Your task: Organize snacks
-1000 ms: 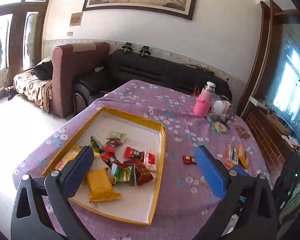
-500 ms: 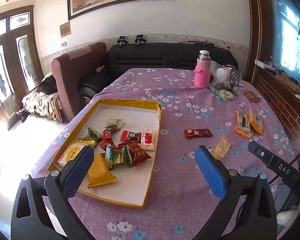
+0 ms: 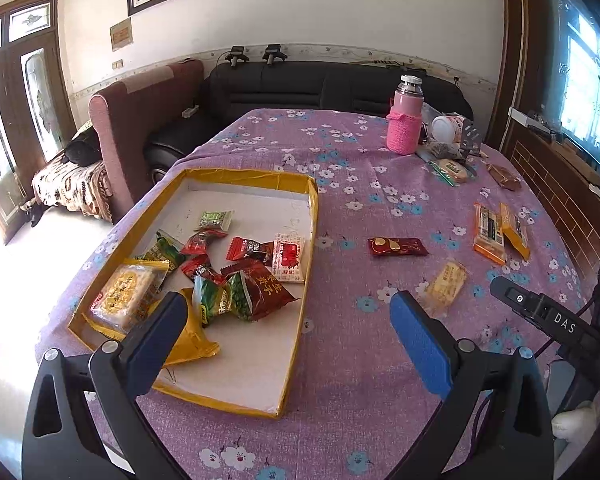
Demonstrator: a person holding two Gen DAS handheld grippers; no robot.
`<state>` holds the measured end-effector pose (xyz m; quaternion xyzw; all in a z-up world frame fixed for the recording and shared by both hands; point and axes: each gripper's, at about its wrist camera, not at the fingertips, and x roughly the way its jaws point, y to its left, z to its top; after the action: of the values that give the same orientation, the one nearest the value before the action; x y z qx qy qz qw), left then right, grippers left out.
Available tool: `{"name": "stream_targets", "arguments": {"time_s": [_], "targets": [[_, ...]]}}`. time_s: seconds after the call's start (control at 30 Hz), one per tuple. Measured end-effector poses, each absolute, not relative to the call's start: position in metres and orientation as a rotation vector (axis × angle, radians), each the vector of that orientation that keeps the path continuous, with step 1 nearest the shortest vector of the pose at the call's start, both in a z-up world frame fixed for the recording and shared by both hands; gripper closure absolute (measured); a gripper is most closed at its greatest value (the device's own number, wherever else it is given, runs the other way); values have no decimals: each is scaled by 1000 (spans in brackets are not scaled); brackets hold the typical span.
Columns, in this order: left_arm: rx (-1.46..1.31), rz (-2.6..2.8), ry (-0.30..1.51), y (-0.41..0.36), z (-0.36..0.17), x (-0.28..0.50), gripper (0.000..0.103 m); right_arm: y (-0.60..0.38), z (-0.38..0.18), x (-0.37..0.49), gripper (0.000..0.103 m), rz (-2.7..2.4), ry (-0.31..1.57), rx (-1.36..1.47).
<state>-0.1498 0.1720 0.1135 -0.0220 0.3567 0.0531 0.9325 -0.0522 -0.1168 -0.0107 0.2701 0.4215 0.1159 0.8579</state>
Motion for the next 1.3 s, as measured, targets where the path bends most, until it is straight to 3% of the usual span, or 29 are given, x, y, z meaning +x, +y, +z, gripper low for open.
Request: {"name": "stream_targets", "arguments": {"time_s": [0.37, 0.73, 0.77, 0.87, 1.07, 1.2, 1.3], "targets": [[-174, -18, 772, 185, 97, -135, 1, -141, -23, -21, 17, 191, 961, 592], [-176, -133, 862, 179, 98, -85, 1, -47, -41, 23, 22, 169, 1082, 306], [-181, -138, 871, 178, 96, -82, 1, -44, -43, 24, 25, 173, 1089, 294], [-186, -166, 894, 172, 88, -76, 1, -40, -43, 25, 59, 154, 1065, 220], [-197, -212, 974, 152, 60, -67, 1, -61, -43, 26, 90, 222, 1050, 288], [-169, -239, 991, 139, 56, -56, 1, -74, -45, 25, 90, 285, 1054, 339], [-106, -254, 999, 127, 59, -30, 2, -91, -48, 22, 77, 273, 1040, 406]]}}
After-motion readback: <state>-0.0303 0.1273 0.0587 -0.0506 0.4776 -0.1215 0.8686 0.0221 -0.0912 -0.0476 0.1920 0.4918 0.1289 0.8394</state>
